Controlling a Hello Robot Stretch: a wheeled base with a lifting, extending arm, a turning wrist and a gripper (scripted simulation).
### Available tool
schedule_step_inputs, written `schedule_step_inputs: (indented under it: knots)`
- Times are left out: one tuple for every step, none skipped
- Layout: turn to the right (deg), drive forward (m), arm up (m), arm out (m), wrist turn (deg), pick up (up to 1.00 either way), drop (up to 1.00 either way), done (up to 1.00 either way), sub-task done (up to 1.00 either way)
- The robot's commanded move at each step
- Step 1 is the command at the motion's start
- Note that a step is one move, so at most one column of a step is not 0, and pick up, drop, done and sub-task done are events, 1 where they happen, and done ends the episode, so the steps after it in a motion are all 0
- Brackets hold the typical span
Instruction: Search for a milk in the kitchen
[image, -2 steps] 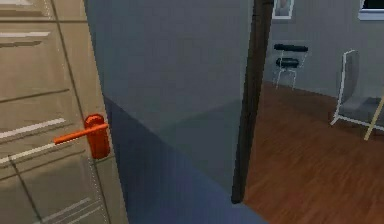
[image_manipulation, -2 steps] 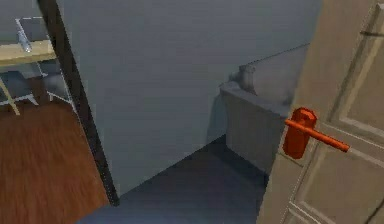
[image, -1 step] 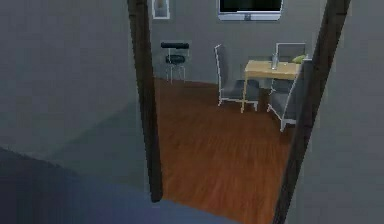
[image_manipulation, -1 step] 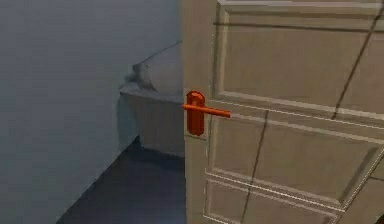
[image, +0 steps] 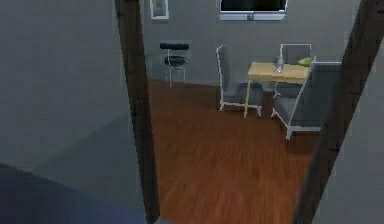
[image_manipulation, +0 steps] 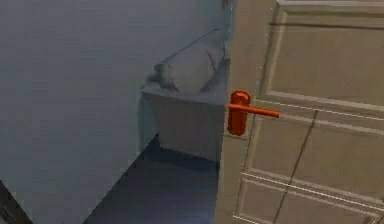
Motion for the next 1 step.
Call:
schedule_step_inputs:
  knots:
    - [6.0,0.0,0.0,0.0,0.0,0.0,0.0,0.0,0.0]
